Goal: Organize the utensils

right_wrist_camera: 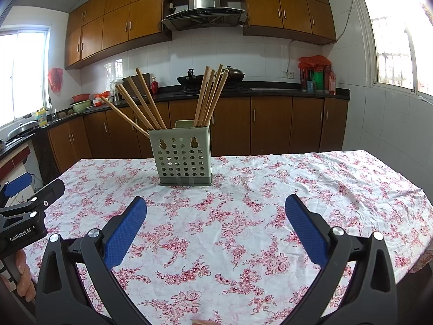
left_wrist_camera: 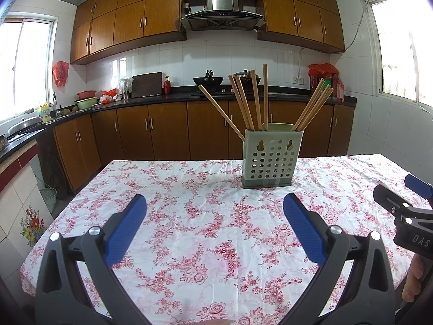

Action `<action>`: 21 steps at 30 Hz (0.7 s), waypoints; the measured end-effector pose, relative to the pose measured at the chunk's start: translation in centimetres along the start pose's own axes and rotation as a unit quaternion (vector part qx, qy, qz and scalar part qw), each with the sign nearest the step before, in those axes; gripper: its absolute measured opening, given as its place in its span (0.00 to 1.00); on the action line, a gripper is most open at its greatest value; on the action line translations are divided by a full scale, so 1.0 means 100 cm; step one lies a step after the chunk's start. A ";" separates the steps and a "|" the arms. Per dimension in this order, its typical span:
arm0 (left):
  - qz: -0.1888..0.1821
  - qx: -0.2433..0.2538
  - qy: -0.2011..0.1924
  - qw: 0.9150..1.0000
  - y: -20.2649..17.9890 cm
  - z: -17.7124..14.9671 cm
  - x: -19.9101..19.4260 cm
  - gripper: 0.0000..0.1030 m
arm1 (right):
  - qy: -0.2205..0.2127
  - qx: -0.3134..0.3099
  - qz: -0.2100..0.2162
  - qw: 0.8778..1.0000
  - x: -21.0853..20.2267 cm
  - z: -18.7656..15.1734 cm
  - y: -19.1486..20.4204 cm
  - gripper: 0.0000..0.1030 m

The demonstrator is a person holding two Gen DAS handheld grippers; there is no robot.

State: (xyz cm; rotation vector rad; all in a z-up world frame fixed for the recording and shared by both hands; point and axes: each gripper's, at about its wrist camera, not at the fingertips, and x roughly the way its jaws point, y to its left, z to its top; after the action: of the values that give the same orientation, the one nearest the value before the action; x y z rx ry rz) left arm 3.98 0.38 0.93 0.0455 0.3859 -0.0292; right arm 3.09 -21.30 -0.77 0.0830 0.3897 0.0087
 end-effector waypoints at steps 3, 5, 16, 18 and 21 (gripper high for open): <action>-0.001 -0.001 0.000 1.000 0.000 0.000 0.001 0.96 | 0.000 0.000 0.000 1.000 0.000 0.000 0.000 0.98; -0.001 0.000 0.000 1.000 -0.001 0.000 0.001 0.96 | 0.000 0.000 0.000 1.000 0.000 0.000 0.001 0.98; -0.001 -0.001 0.001 1.000 -0.002 0.000 0.001 0.96 | 0.000 0.000 -0.001 1.000 0.000 0.000 0.002 0.98; -0.001 -0.001 0.001 1.000 -0.002 0.000 0.001 0.96 | 0.000 0.000 -0.001 1.000 0.000 0.000 0.002 0.98; -0.001 -0.001 0.000 1.000 -0.001 0.000 0.001 0.96 | 0.000 0.000 -0.001 1.000 0.000 0.000 0.002 0.98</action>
State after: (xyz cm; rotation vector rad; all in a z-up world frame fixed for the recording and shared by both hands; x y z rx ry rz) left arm 4.08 0.24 0.87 0.0439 0.3869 -0.0300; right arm 3.07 -21.13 -0.77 0.0834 0.3900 0.0070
